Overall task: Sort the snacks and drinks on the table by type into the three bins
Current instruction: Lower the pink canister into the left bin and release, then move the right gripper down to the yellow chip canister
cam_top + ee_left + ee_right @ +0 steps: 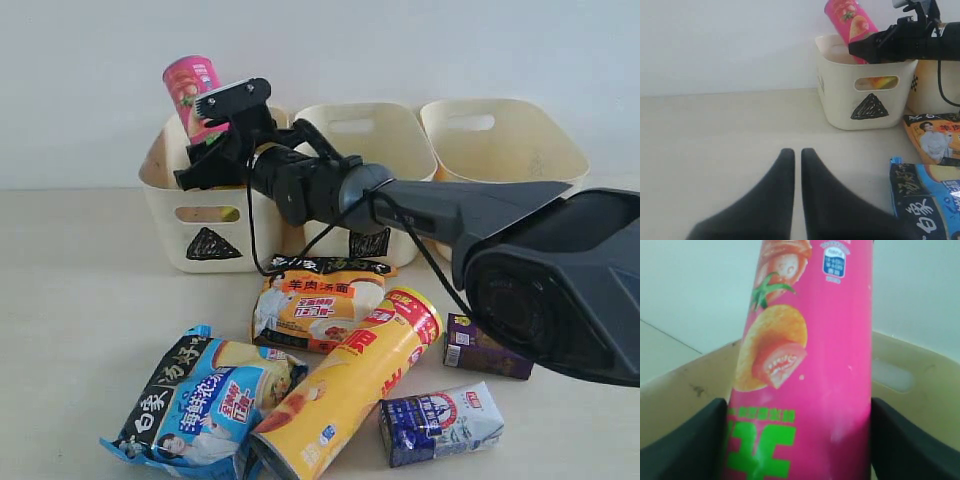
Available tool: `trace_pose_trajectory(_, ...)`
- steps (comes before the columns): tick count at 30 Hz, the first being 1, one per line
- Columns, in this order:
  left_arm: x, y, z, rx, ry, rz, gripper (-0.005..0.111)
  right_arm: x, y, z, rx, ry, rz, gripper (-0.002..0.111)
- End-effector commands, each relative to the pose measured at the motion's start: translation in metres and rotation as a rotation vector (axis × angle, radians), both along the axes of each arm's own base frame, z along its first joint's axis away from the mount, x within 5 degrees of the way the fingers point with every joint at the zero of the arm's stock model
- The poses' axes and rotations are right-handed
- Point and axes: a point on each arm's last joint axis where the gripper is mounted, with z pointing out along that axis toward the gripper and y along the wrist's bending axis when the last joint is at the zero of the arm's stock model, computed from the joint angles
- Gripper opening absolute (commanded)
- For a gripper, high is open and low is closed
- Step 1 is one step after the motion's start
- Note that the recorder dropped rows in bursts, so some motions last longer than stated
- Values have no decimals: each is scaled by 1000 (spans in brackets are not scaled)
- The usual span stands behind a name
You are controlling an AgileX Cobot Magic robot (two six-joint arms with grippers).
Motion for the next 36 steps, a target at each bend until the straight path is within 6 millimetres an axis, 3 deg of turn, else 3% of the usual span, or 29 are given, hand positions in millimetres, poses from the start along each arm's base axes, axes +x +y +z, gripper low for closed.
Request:
trace_pose_trajectory(1,0,0,-1,-5,2,2,4,2,-3,2,-17,29,-3,72)
trace_pose_trajectory(4,0,0,-1,-5,2,2,4,2,-4,4,5,51,-11,92)
trace_pose_trajectory(6,0,0,-1,-5,2,2,4,1,-4,10,21,62,-15,98)
trace_pose_trajectory(14,0,0,-1,-5,2,2,4,-2,-7,39,58,44,-14,93)
trace_pose_trajectory(15,0,0,-1,-5,2,2,4,-3,-7,44,59,45,-12,90)
trace_pose_trajectory(17,0,0,-1,-5,2,2,4,-9,-6,60,58,48,1,74)
trace_pose_trajectory(19,0,0,-1,-5,2,2,4,-18,-1,76,40,60,26,45)
trace_pose_trajectory(20,0,0,-1,-5,2,2,4,-25,1,83,15,86,46,20)
trace_pose_trajectory(21,0,0,-1,-5,2,2,4,-30,4,87,2,103,58,7)
trace_pose_trajectory(22,0,0,-1,-5,2,2,4,-38,6,93,-41,130,82,1)
trace_pose_trajectory(29,0,0,-1,-5,2,2,4,-82,-8,111,-458,336,273,0)
trace_pose_trajectory(36,0,0,-1,-5,2,2,4,-138,-37,107,-524,234,312,0)
